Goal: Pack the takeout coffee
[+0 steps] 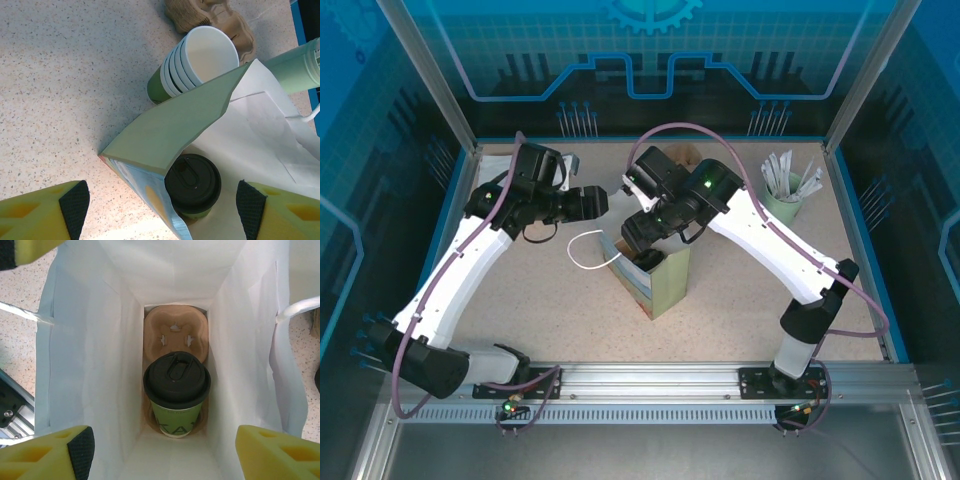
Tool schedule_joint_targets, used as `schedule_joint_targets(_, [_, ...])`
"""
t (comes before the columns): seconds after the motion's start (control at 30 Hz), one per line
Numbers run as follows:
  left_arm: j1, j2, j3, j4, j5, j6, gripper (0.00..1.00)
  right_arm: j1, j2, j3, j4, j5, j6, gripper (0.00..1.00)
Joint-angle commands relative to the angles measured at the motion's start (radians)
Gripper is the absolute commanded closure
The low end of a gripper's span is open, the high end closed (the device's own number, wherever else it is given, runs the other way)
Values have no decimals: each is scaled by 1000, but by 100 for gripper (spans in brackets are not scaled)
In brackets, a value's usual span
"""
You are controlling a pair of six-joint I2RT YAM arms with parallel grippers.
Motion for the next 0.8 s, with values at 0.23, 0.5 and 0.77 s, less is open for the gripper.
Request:
schedule_joint_targets(0.23, [10,2,-42,5,50,-35,21,-3,91,38,-93,-35,14,24])
schedule_joint_targets(0.5, [11,31,-91,39,66,-40,29,-5,173,34,-119,0,-13,16])
schedule_joint_targets(0.77, [10,39,-115,55,69,-44,33,-14,206,-21,-70,5,-35,3])
